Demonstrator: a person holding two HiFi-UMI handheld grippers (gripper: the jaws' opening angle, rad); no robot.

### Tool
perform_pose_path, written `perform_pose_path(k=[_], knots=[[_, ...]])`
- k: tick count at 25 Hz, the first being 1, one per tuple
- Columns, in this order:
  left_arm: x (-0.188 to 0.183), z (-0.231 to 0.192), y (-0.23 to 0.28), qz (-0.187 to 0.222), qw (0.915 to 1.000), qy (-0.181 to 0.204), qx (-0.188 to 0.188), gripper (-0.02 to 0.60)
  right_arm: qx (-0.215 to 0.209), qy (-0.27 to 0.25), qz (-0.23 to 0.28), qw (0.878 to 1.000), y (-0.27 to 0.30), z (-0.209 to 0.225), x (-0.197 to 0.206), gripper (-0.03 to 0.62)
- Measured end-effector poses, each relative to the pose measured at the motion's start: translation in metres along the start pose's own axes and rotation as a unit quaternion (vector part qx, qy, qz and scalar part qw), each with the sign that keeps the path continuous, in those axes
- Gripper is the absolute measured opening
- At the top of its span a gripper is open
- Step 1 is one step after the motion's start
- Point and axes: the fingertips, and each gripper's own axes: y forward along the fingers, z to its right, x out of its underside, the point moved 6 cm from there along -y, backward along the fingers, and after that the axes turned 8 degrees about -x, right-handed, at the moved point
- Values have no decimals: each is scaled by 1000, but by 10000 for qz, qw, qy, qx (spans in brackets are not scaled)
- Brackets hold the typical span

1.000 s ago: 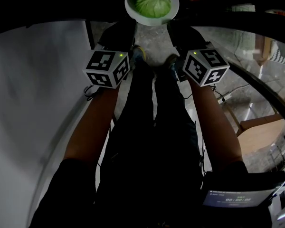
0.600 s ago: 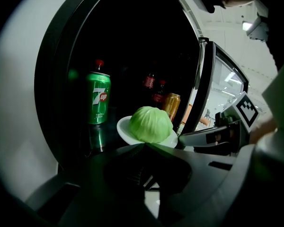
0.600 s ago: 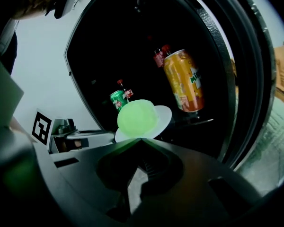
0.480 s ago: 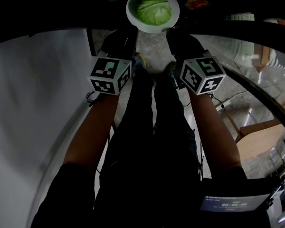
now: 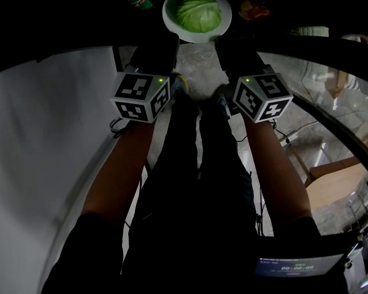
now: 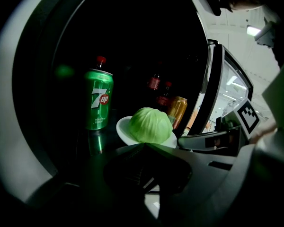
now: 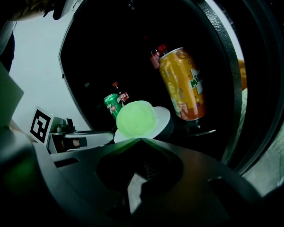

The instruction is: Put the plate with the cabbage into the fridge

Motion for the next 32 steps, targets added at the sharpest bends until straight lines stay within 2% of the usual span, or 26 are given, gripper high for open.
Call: perform_pose_path(k=[14,25,28,32], knots=[[-15,-6,22,-272,9994,-206,-102,5,134,10,143,9998,21,17,-17,5],[-14,-9,28,-285,9991,-297,-135,5,201,-56,137,9997,23,23,-17,5],[-20,-9,22,-199,9993,-262,-151,5,276,-76,249,9993,14,22,-24,5],[-33,-3,5,179,9997,-24,-154,5,254,-526,425,9974,-4,9,-38,5]])
